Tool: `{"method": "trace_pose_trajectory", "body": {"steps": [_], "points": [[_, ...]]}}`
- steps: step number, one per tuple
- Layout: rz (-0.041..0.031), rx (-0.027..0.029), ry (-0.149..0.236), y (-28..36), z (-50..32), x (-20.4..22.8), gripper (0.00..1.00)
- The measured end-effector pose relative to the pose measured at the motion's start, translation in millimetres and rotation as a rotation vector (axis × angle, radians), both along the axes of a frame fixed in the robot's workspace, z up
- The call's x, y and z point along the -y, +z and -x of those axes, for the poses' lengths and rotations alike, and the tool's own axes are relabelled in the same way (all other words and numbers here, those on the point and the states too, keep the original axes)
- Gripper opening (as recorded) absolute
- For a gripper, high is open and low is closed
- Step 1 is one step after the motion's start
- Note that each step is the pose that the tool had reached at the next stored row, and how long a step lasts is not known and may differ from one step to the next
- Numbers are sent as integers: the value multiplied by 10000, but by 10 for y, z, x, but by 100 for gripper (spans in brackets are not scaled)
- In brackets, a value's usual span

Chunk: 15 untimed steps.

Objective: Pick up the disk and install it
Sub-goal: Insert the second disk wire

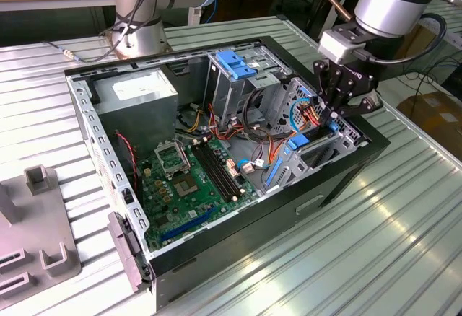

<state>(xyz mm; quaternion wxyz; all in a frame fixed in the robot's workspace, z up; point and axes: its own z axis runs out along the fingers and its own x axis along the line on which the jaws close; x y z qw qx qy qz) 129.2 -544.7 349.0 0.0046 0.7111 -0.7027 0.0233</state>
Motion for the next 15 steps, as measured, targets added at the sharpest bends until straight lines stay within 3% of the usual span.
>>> {"method": "trace_pose_trajectory", "body": {"steps": [4, 7, 11, 12, 15], "points": [[2, -20, 0, 66, -1, 0, 10], [0, -124, 0, 214, -1, 0, 10], [0, -191, 0, 357, -1, -2, 10], [1, -197, 0, 437, -1, -12, 10], [-6, -216, 0, 469, 0, -62, 10]]}}
